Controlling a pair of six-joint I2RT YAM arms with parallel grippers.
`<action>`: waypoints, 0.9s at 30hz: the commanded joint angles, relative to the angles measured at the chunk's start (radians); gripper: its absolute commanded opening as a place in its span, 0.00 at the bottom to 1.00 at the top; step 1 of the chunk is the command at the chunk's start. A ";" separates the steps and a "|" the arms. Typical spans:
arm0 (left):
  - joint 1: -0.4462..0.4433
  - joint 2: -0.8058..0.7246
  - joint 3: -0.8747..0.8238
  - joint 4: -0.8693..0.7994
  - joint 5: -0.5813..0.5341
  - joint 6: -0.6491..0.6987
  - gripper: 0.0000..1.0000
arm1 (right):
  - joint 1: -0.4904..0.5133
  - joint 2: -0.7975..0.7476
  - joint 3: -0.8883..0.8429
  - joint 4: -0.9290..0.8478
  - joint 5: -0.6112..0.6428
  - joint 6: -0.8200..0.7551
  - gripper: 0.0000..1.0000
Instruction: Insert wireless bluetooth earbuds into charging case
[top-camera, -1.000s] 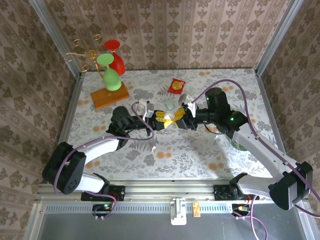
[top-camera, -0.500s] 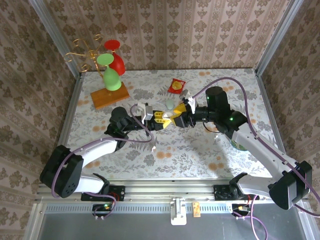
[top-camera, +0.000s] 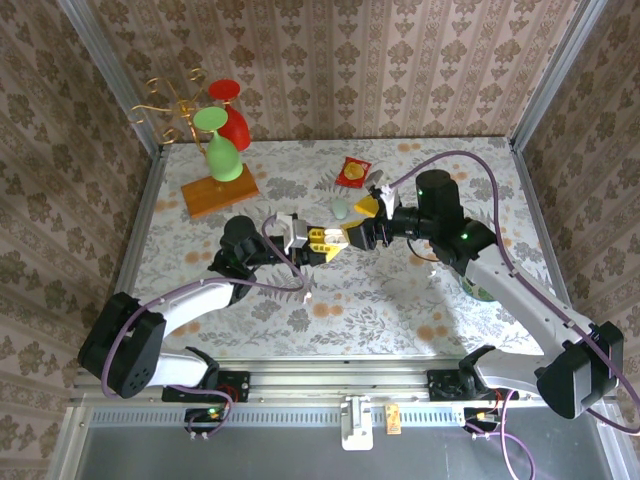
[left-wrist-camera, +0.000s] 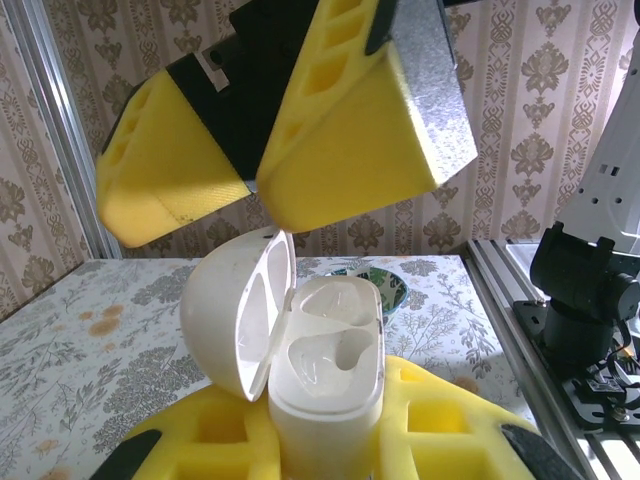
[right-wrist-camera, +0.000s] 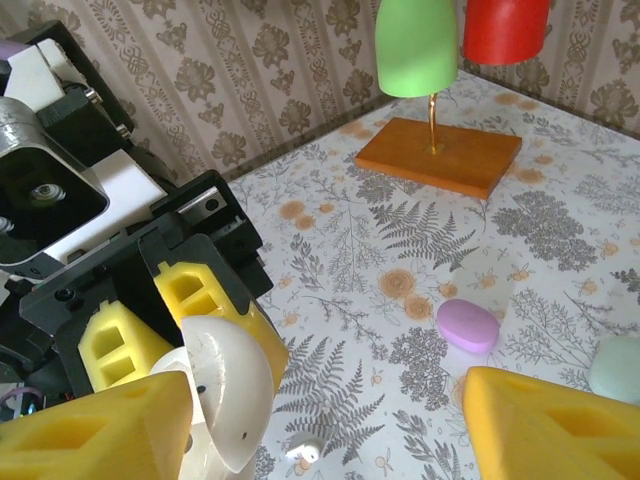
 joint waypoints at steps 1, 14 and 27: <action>0.000 -0.017 -0.019 0.023 -0.003 0.029 0.04 | -0.002 -0.052 -0.024 0.036 -0.010 0.003 0.77; 0.043 -0.019 -0.067 0.033 -0.098 0.082 0.04 | -0.055 -0.223 -0.198 0.101 0.508 0.405 0.79; 0.030 0.000 -0.068 0.021 -0.089 0.108 0.03 | -0.253 -0.024 -0.224 -0.317 0.763 0.615 0.70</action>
